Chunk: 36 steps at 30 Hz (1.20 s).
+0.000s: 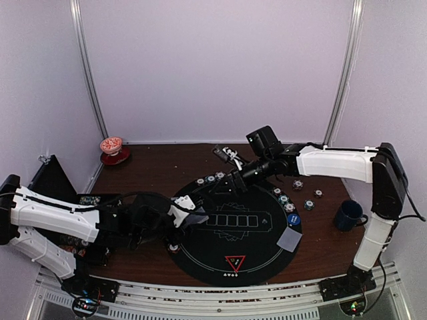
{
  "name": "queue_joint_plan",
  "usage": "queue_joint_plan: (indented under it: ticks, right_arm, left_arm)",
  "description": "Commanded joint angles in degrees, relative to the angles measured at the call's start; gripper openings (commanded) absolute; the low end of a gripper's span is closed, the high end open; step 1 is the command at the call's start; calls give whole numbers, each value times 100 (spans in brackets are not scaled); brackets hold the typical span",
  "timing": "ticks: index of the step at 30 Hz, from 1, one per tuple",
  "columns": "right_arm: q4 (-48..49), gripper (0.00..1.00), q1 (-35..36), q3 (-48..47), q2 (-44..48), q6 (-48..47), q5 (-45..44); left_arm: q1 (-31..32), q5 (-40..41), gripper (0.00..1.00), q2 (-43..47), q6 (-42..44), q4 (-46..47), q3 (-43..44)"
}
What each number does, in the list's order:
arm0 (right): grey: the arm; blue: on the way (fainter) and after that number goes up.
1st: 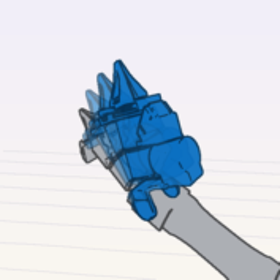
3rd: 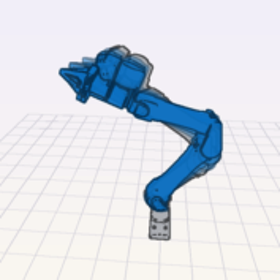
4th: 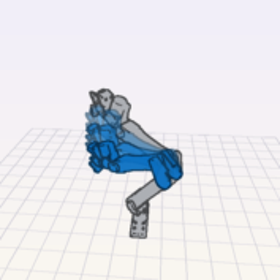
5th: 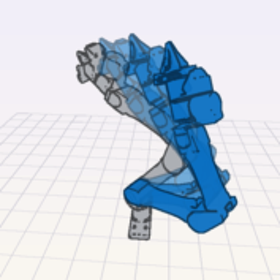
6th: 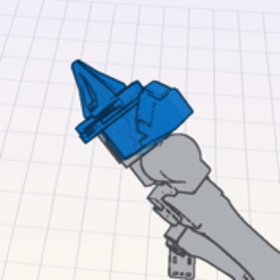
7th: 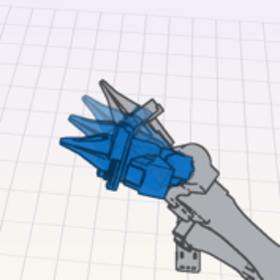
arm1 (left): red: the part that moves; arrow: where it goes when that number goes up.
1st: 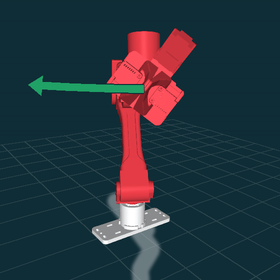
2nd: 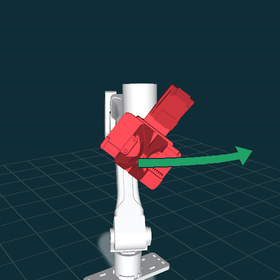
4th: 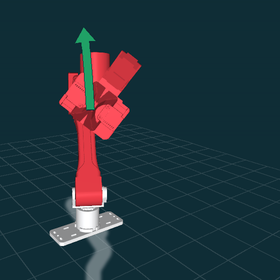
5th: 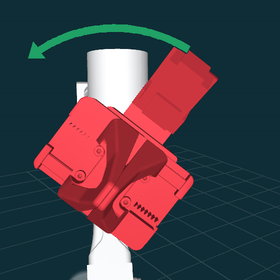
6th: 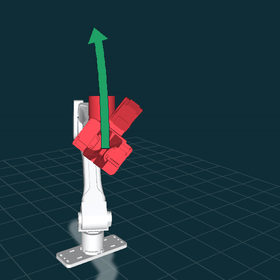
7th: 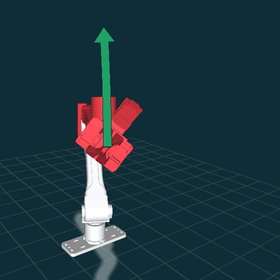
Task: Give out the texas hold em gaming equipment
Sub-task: Pick up the poker card from the face-down deck piles.
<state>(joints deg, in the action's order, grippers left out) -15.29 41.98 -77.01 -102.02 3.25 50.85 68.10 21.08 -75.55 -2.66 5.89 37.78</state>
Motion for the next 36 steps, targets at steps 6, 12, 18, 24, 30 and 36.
queue_joint_plan:
  ticks: [6,12,18,24,30,36]
  right_arm:
    - [123,67,491,-348,-695,243,148]
    - [133,67,651,-438,-769,322,132]
    - [314,67,669,-367,-717,502,3]
    - [178,64,777,-473,-922,460,-285]
    - [-175,62,778,-680,-1158,231,-493]
    - [-453,54,752,-789,-1194,-53,-839]
  left_arm:
    - [28,-144,52,9,86,318,46]
    - [28,-172,51,7,90,325,45]
    - [28,-187,52,12,81,334,36]
    - [32,-216,51,13,77,351,36]
    - [28,-218,52,18,90,352,29]
    - [28,-252,51,31,83,347,15]
